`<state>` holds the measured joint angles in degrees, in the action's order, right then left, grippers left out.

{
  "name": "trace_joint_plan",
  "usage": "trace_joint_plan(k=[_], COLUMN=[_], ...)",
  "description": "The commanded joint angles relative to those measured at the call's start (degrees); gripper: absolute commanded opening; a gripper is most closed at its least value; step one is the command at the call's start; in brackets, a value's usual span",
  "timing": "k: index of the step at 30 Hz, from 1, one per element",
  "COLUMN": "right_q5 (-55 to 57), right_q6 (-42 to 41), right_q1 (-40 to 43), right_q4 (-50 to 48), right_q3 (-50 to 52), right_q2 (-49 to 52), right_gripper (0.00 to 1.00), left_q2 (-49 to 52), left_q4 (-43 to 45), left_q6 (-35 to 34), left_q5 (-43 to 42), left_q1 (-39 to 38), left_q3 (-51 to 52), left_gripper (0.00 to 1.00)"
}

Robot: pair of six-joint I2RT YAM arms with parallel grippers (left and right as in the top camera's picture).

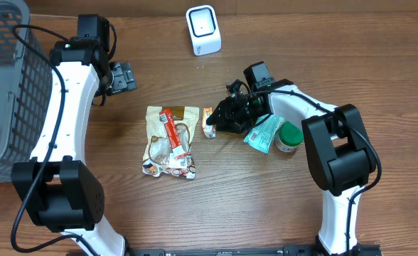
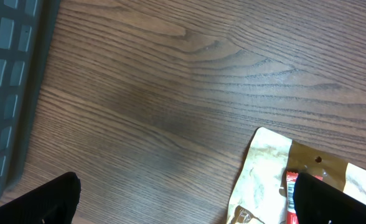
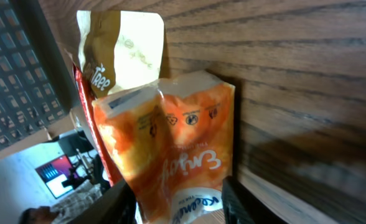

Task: Scan the item barcode

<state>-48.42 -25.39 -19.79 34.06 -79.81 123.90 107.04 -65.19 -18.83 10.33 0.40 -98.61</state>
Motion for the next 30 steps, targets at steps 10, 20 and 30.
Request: trace_joint_plan(k=[10,20,30], right_q5=[16.9,37.2,61.4], right_q6=[-3.2,-6.0,-16.6], right_q1=[0.5,-9.4,-21.9], right_q4=[5.3,5.6,5.3], right_q3=[-1.9,-5.2,-5.0], right_q2=[-13.9,-16.5,-16.2], right_gripper=[0.53,0.49,0.43], left_q2=[-1.0,-1.0,-1.0], left_q4=[-0.1,-0.1,-0.1], left_q6=[1.3,1.3,1.3], left_q5=[0.6,0.6,0.6], left_q1=[-0.2,-0.2,-0.2], left_q3=[-0.9,-0.9,-0.9], left_gripper=[1.00,0.99,0.99])
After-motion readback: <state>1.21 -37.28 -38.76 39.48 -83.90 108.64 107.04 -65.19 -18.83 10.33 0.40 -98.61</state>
